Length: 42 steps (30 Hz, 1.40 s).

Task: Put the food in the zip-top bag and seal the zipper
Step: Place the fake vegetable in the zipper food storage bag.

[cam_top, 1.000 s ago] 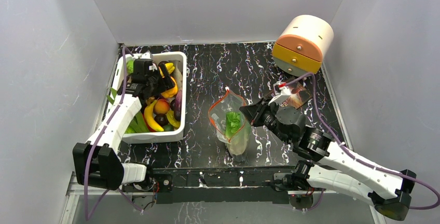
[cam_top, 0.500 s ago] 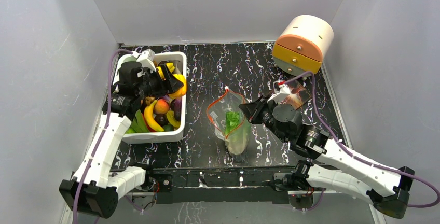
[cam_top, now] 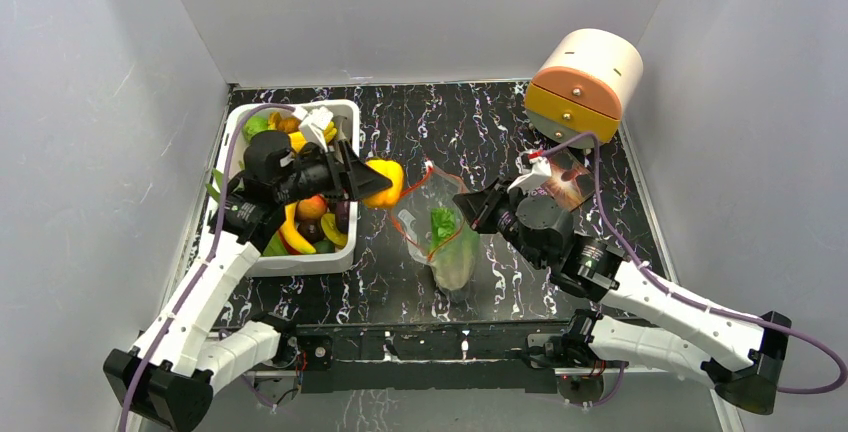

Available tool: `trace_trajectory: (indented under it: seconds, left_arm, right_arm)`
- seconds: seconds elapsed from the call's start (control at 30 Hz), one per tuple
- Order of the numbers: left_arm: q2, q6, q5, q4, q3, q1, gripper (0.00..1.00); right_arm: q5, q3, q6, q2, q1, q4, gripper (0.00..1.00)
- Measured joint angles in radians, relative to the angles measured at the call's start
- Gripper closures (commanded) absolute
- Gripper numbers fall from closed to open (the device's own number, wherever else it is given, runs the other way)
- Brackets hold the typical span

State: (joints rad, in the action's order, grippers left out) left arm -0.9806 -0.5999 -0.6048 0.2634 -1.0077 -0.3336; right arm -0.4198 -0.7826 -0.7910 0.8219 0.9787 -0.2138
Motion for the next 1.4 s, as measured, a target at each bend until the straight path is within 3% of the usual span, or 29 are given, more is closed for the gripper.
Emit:
trace_trajectory:
  seconds: [0.2, 0.47, 0.87, 1.17, 1.4]
  left_arm:
    - [-0.025, -0.055, -0.041, -0.100, 0.022, -0.130, 0.67]
    - [-0.094, -0.058, -0.013, -0.121, 0.021, -0.214, 0.66]
    - [-0.197, -0.017, 0.066, -0.057, -0.026, -0.327, 0.50]
    - [-0.209, 0.001, 0.097, -0.019, -0.044, -0.353, 0.34]
    - [-0.209, 0.016, 0.107, -0.003, -0.060, -0.356, 0.27]
  right_arm:
    - [0.029, -0.018, 0.027, 0.018, 0.000, 0.048, 1.00]
    - [0.048, -0.018, 0.045, 0.018, 0.000, 0.074, 1.00]
    - [0.048, -0.020, 0.046, 0.018, 0.000, 0.075, 1.00]
    - [0.044, -0.020, 0.045, 0.019, 0.000, 0.076, 1.00]
    - [0.040, -0.020, 0.045, 0.019, 0.000, 0.076, 1.00]
